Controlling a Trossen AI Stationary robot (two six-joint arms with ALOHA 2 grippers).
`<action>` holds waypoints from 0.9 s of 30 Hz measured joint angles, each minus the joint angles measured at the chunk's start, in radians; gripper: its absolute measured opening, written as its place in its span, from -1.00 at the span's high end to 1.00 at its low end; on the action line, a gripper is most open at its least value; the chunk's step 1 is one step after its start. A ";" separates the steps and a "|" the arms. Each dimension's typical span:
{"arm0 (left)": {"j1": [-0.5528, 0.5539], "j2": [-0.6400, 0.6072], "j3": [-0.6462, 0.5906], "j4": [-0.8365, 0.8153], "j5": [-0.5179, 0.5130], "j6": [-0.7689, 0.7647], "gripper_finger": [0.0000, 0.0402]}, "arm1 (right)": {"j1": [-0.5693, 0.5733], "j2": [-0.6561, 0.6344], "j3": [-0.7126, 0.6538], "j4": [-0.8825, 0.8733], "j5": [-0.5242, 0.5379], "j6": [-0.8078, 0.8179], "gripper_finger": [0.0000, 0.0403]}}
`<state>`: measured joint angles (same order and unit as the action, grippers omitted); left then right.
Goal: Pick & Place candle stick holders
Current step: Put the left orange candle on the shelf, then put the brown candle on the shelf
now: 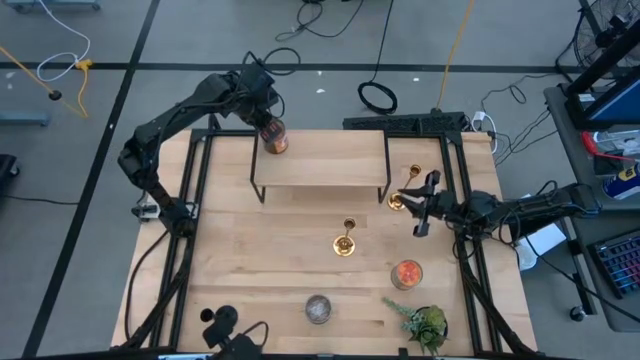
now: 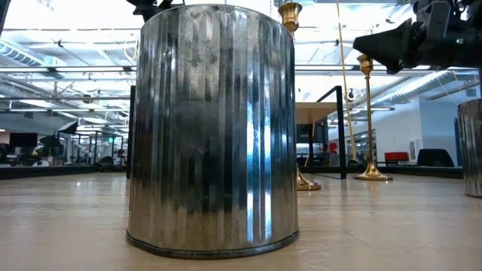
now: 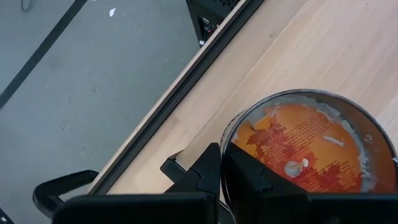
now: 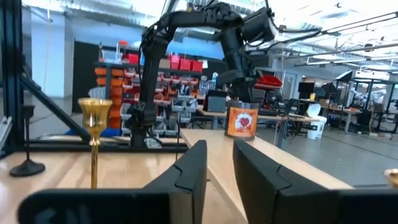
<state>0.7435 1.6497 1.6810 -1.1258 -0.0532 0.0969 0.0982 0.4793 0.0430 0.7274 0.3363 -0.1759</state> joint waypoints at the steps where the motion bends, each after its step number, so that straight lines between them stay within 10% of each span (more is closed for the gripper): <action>1: -0.002 0.000 0.000 0.001 0.000 0.013 0.90 | 0.000 0.000 0.000 -0.002 0.000 0.003 0.55; 12: -0.006 0.000 0.000 0.002 0.000 0.048 0.87 | 0.000 0.018 0.000 -0.002 0.000 0.007 0.20; 27: -0.005 -0.014 -0.002 0.053 -0.007 0.093 0.24 | 0.000 0.020 0.000 0.001 0.000 0.012 0.13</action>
<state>0.7383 1.6352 1.6794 -1.0729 -0.0599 0.1900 0.0980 0.4992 0.0429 0.7288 0.3363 -0.1643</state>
